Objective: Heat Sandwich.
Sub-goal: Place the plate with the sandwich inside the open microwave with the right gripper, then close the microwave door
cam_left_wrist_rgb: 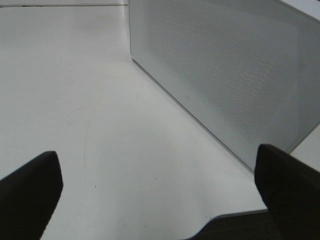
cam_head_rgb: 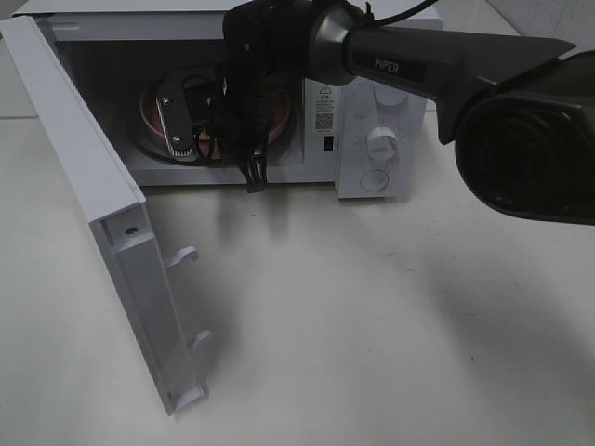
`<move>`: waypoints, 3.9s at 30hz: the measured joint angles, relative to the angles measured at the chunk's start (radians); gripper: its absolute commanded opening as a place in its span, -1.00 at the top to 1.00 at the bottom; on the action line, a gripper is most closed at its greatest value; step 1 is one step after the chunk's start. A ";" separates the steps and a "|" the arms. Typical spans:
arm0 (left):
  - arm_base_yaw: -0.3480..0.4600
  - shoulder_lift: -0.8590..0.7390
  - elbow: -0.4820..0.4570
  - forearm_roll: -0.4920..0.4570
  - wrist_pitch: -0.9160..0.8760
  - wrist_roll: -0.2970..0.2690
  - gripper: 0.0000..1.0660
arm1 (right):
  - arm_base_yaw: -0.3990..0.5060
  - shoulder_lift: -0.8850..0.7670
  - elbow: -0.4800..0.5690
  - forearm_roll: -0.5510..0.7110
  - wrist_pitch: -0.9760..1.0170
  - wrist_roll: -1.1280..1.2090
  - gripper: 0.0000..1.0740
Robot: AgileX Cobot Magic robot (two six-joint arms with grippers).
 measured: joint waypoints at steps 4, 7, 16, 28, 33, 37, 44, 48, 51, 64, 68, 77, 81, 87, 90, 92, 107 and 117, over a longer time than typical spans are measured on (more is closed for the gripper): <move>0.000 0.000 0.000 0.000 0.000 0.000 -0.83 | 0.000 0.005 -0.002 -0.002 -0.002 0.002 1.00; 0.000 0.000 0.000 0.000 0.000 0.000 -0.83 | 0.000 0.007 -0.002 -0.005 -0.001 0.003 1.00; 0.000 0.000 0.000 0.000 0.000 0.000 -0.83 | 0.000 0.008 -0.002 -0.020 -0.022 0.081 0.70; 0.000 0.000 0.000 0.000 0.000 0.000 -0.83 | 0.000 0.006 -0.006 -0.028 0.012 0.133 -0.21; 0.000 0.000 0.000 0.000 0.000 0.000 -0.83 | 0.000 -0.035 0.052 -0.028 -0.005 0.151 -0.37; 0.000 0.000 0.000 0.000 0.000 0.000 -0.83 | 0.000 -0.081 0.123 -0.028 -0.043 0.151 -0.43; 0.000 0.000 0.000 0.000 0.000 0.000 -0.83 | 0.000 -0.149 0.245 -0.028 -0.115 0.151 -0.42; 0.000 0.000 0.000 0.000 0.000 0.000 -0.83 | 0.000 -0.220 0.366 -0.028 -0.176 0.151 -0.42; 0.000 0.000 0.000 0.000 0.000 0.000 -0.83 | 0.000 -0.243 0.404 -0.028 -0.196 0.151 -0.42; 0.000 0.000 0.000 0.000 0.000 0.000 -0.83 | 0.000 -0.445 0.718 -0.032 -0.354 0.151 -0.42; 0.000 0.000 0.000 0.000 0.000 0.000 -0.83 | 0.000 -0.518 0.827 -0.032 -0.406 0.151 -0.42; 0.000 0.000 0.000 0.000 0.000 0.000 -0.83 | 0.000 -0.669 1.064 -0.032 -0.529 0.152 -0.42; 0.000 0.000 0.000 0.000 0.000 0.000 -0.83 | 0.000 -0.736 1.170 -0.032 -0.577 0.160 -0.42; 0.000 0.000 0.000 0.000 0.000 0.000 -0.83 | 0.000 -0.852 1.339 -0.032 -0.634 0.234 -0.42; 0.000 0.000 0.000 0.000 0.000 0.000 -0.83 | 0.000 -0.888 1.382 -0.032 -0.639 0.250 -0.42; 0.000 0.000 0.000 0.000 0.000 0.000 -0.83 | 0.000 -0.952 1.448 -0.031 -0.646 0.282 -0.42; 0.000 0.000 0.000 0.000 0.000 0.000 -0.83 | 0.000 -1.167 1.532 -0.028 -0.546 0.912 -0.42; 0.000 0.000 0.000 0.000 0.000 0.000 -0.83 | 0.000 -1.256 1.532 -0.029 -0.307 1.160 -0.42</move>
